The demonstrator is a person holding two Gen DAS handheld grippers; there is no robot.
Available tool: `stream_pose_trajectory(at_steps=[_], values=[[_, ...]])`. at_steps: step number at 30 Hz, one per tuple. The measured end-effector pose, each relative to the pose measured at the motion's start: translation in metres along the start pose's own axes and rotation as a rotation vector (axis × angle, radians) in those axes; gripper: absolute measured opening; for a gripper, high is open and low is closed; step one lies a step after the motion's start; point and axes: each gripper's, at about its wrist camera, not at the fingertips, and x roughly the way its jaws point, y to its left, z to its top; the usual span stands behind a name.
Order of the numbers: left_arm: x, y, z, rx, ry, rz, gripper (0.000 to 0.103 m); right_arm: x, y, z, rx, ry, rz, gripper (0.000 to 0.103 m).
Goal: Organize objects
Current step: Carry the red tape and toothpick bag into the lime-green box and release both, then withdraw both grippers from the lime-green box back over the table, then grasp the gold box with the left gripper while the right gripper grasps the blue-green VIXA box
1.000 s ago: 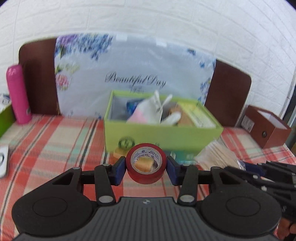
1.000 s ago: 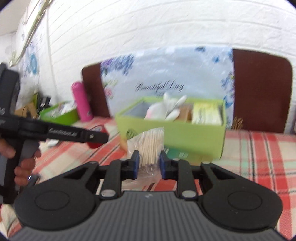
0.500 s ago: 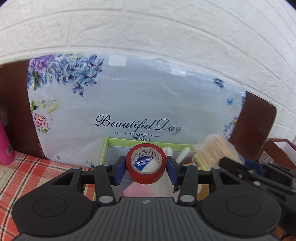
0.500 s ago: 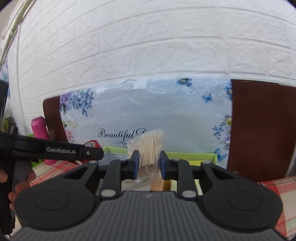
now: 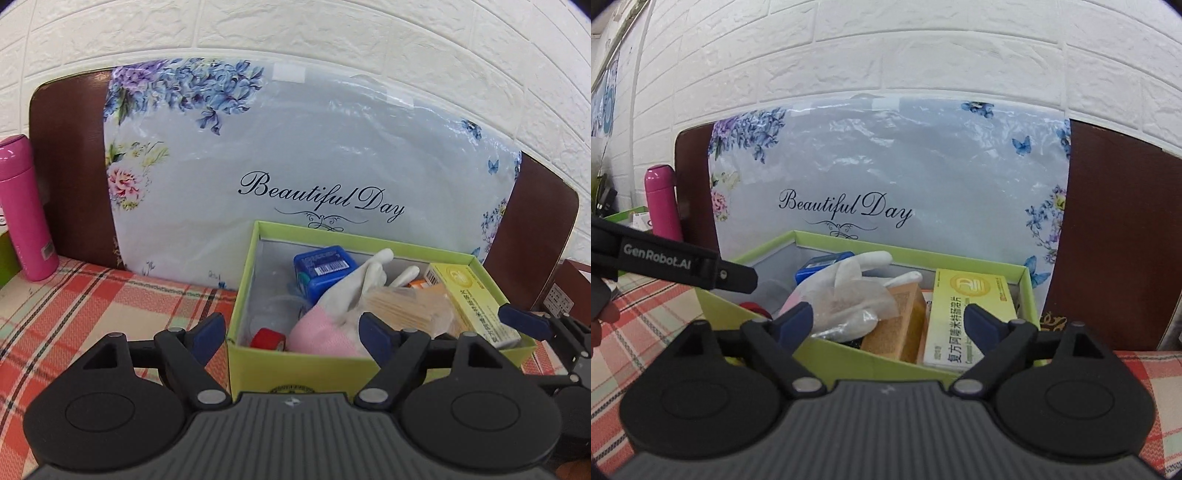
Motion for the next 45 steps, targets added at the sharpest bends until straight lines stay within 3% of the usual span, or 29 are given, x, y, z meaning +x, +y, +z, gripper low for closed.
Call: stream_pose_trajectory(at_steps=[5,9,20,23,30,34,35,36,37,38,39,45], values=[[-0.024,-0.001,-0.014,-0.025,0.016,0.008,0.083,-0.035,-0.005,0.005,0.044,-0.044,-0.010,0.102],[-0.040,-0.005,-0.035,-0.040,0.042,0.018,0.083,-0.069,-0.005,-0.005,0.073,-0.043,-0.005,0.103],[-0.048,-0.027,-0.095,-0.081,0.186,0.032,0.083,-0.123,0.003,-0.086,0.148,0.151,0.022,0.103],[-0.047,-0.027,-0.096,-0.107,0.181,0.064,0.083,-0.131,0.002,-0.100,0.180,0.179,0.025,0.103],[-0.020,-0.023,-0.072,-0.273,0.162,0.128,0.083,-0.144,-0.003,-0.107,0.212,0.179,0.033,0.103],[0.011,-0.024,-0.063,-0.249,0.188,0.170,0.083,-0.143,-0.007,-0.105,0.198,0.174,0.045,0.103],[0.017,-0.023,-0.063,-0.230,0.202,0.171,0.081,-0.140,-0.008,-0.104,0.183,0.174,0.045,0.103],[0.020,-0.020,-0.065,-0.218,0.203,0.151,0.071,-0.137,-0.009,-0.102,0.161,0.175,0.042,0.103],[0.021,-0.016,-0.067,-0.217,0.207,0.121,0.053,-0.132,-0.010,-0.099,0.137,0.176,0.043,0.103],[0.020,-0.012,-0.069,-0.223,0.221,0.101,0.050,-0.127,-0.012,-0.096,0.116,0.173,0.046,0.103],[0.015,-0.008,-0.069,-0.218,0.219,0.091,0.041,-0.120,-0.014,-0.093,0.099,0.172,0.052,0.103],[-0.011,0.011,-0.080,-0.178,0.234,0.057,0.038,-0.056,-0.025,-0.079,0.022,0.212,0.078,0.103]])
